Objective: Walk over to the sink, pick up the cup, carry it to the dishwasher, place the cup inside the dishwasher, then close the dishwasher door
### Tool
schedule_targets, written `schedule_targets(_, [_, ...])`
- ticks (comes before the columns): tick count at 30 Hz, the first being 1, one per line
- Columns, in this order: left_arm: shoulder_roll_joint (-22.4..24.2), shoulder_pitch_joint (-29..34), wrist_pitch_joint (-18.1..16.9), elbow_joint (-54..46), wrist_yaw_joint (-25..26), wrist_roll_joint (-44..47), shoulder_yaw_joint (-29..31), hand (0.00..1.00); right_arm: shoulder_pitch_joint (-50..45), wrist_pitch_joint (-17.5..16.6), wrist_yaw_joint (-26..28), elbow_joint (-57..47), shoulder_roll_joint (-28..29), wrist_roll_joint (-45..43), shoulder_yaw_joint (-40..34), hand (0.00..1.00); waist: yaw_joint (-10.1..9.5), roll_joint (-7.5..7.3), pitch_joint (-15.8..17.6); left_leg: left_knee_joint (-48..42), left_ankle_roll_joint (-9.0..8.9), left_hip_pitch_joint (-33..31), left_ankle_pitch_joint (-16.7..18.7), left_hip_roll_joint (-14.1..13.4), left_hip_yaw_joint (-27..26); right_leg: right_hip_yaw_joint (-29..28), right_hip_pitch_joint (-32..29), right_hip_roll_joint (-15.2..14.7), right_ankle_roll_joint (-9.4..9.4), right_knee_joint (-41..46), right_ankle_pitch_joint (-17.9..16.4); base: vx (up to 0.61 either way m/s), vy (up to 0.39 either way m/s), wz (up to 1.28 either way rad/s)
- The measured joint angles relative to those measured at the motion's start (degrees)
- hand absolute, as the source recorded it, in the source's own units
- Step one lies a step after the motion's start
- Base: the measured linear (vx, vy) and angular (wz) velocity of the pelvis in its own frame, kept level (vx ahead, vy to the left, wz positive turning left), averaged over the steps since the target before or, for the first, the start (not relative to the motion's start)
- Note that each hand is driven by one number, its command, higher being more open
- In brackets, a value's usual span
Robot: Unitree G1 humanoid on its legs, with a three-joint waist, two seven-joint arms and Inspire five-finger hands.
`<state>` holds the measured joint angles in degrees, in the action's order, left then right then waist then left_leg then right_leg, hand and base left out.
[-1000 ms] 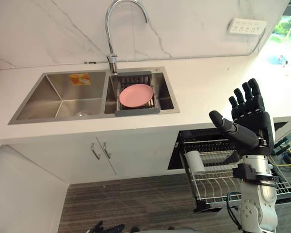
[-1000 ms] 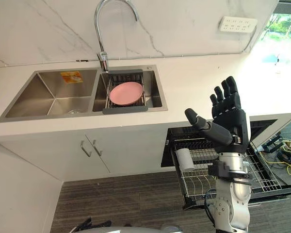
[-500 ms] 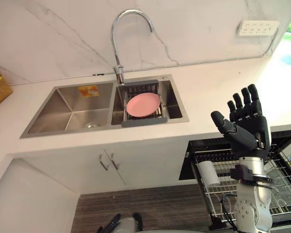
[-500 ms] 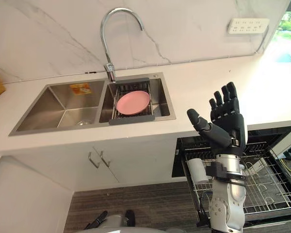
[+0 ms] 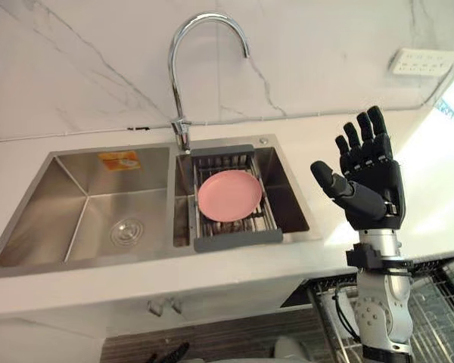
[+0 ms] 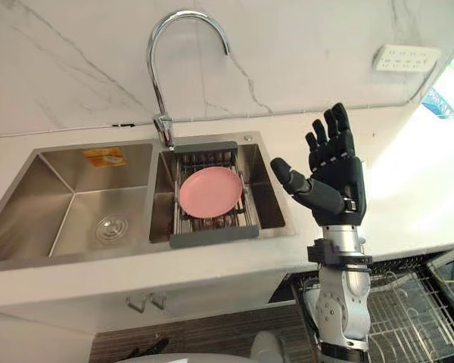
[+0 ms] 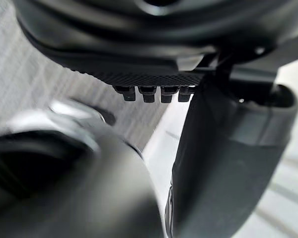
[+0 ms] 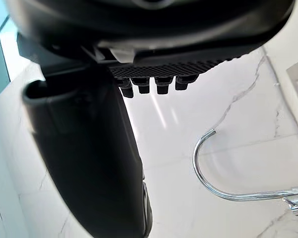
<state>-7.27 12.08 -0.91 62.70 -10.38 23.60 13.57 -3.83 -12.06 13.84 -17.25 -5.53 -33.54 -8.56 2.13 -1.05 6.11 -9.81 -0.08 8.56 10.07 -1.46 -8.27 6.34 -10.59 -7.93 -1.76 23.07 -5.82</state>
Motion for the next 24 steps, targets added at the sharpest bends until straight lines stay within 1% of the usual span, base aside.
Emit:
schedule_targets(1, [-0.78,-0.05,0.06,0.51,0.13,-0.02,-0.02,1.0,0.42,-0.62,0.12,0.14,-0.39,0.07,1.27,1.0,0.02,-1.38,-0.43,-0.77,-1.28,1.18,1.85,0.62,0.26,-0.28,0.3,-0.39,-1.17,-1.89,3.23,0.34,-0.147,-0.08])
schedule_targets(2, [-0.36,-0.34,0.38,0.76,0.57,-0.02,-0.09,1.0,0.8,-0.73,0.37,0.61,-1.56,0.31,1.76,1.0,-0.27,0.02,-0.65,-1.29,-1.72,2.11,2.93,-0.9,0.44,-0.51,2.2,0.87,-1.44,-3.11,2.5,0.32,-0.148,-0.11])
schedule_targets(3, [0.16,-0.47,0.4,0.17,0.84,-0.03,-0.6,1.0,0.91,-0.75,-0.09,0.76,-2.71,2.34,1.86,1.0,-0.55,0.96,-0.92,-2.28,-1.85,1.98,3.1,-2.25,0.76,0.06,4.41,2.23,-1.02,-6.59,3.15,0.22,-0.116,-0.09])
schedule_targets(5, [1.36,-0.64,0.39,-0.07,1.25,-0.19,-0.56,1.0,0.97,-0.7,-0.6,0.81,-4.5,4.8,1.51,1.0,-0.71,1.89,-1.14,-2.43,-1.85,2.09,3.08,-3.7,1.62,0.58,6.96,4.04,-0.62,-11.17,4.7,0.19,-0.117,-0.04])
schedule_targets(7, [1.55,-0.89,0.4,-0.1,1.29,-0.65,-0.35,1.0,1.43,-0.62,-0.66,0.8,-5.62,7.32,1.08,1.0,-1.22,2.2,-1.4,-2.0,-1.9,2.25,2.94,-4.44,1.67,0.25,8.02,5.33,-0.42,-14.37,6.01,0.15,-0.07,-0.15])
schedule_targets(8, [1.54,-0.94,0.42,-0.02,1.34,-0.73,-0.25,1.0,1.84,-0.56,-0.62,0.8,-6.26,8.95,1.06,1.0,-1.2,2.23,-1.38,-1.62,-2.24,2.25,2.63,-4.51,1.66,0.03,8.63,5.62,-0.44,-16.35,6.98,0.1,-0.02,-0.15])
schedule_targets(12, [1.5,-0.67,0.74,0.27,1.82,-3.46,0.65,1.0,1.87,0.88,1.47,0.8,-8.31,15.0,1.17,1.0,-1.28,2.26,-1.34,-1.13,-2.73,2.26,1.95,-3.77,1.54,-0.37,11.45,5.68,-0.91,-23.03,10.37,0.03,0.033,-0.06])
schedule_targets(14, [1.44,-0.19,0.96,0.29,1.93,-4.04,0.79,1.0,1.87,1.16,3.8,0.72,-9.64,22.73,1.45,1.0,-1.34,2.21,-1.34,-0.41,-2.74,2.21,1.93,-3.36,1.5,-0.5,12.78,5.53,-1.02,-26.87,12.55,0.01,0.053,-0.03])
schedule_targets(15, [1.45,-0.08,1.07,0.28,1.92,-4.53,0.92,1.0,1.86,1.43,4.32,0.64,-10.2,24.96,1.77,1.0,-1.35,2.19,-1.34,-0.31,-2.74,2.19,1.93,-3.3,1.5,-0.49,13.12,5.48,-1.07,-27.67,13.0,-0.01,0.037,0.0])
schedule_targets(17, [1.39,0.13,1.18,0.31,1.96,-5.75,1.35,1.0,1.87,2.04,5.91,0.44,-12.53,33.75,3.03,1.0,-1.5,2.18,-1.3,0.12,-2.73,2.27,1.92,-3.2,1.65,-0.25,13.18,5.43,-1.02,-27.97,13.23,-0.03,0.021,0.06])
schedule_targets(22, [1.37,0.16,2.14,0.25,1.96,-6.93,1.77,1.0,2.02,2.08,8.92,-1.79,-16.36,46.05,4.01,1.0,-2.42,2.02,-1.24,2.05,-2.4,2.36,1.42,-3.25,2.83,0.32,12.53,5.53,-0.82,-28.29,13.75,-0.06,-0.01,0.07])
schedule_targets(24, [1.25,0.16,2.52,0.12,1.95,-6.91,1.86,1.0,3.25,2.06,10.23,-2.45,-17.62,50.46,5.14,1.0,-2.5,1.79,-1.13,3.24,-2.41,2.43,1.09,-3.26,2.91,0.49,11.98,5.44,-0.63,-28.32,13.9,-0.11,-0.021,0.04])
